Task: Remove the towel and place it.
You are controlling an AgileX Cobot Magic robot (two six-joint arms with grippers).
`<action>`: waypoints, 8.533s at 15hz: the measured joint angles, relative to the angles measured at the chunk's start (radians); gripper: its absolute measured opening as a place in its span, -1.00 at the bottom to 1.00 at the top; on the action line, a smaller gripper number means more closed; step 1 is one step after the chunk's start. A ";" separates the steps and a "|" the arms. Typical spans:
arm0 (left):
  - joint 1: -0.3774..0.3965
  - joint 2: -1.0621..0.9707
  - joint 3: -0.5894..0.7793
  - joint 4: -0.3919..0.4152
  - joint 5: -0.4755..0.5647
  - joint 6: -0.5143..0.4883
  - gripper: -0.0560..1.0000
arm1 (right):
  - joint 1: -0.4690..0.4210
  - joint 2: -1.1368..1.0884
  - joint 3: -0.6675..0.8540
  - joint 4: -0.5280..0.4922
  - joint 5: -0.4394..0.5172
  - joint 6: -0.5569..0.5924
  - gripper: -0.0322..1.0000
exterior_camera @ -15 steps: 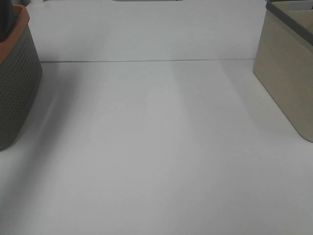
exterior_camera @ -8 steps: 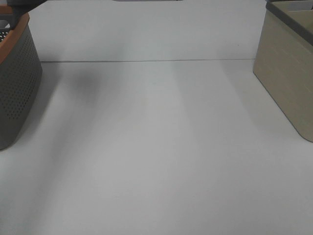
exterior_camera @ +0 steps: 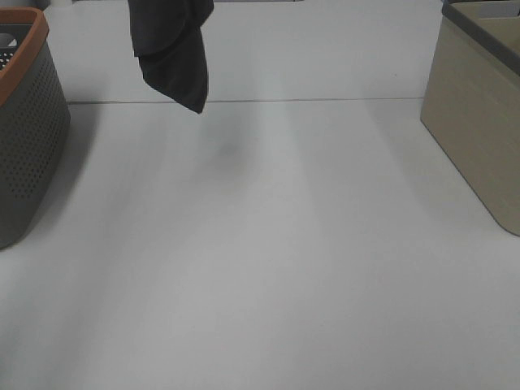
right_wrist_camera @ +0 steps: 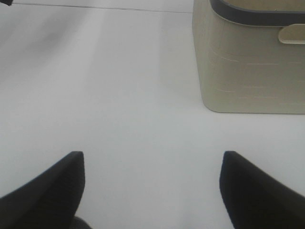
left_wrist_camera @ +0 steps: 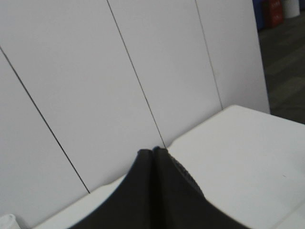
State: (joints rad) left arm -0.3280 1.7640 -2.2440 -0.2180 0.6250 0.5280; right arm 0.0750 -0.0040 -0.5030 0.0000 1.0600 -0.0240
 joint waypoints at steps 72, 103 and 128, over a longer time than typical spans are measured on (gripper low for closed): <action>0.000 0.089 0.000 0.325 0.422 -0.672 -0.89 | 0.441 1.522 -0.456 1.274 -0.709 -1.514 -0.90; 0.111 0.158 1.098 0.729 -1.117 -1.192 -0.89 | 0.106 1.905 -0.912 0.088 -0.880 -0.526 -0.90; 0.135 0.007 1.810 0.716 -1.101 -1.208 0.61 | 0.199 1.730 -0.092 0.047 -1.081 -0.499 0.42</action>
State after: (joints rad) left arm -0.1930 1.7710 -0.4340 0.4980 -0.4760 -0.6800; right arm 0.2740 1.7260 -0.5950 0.0470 -0.0210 -0.5230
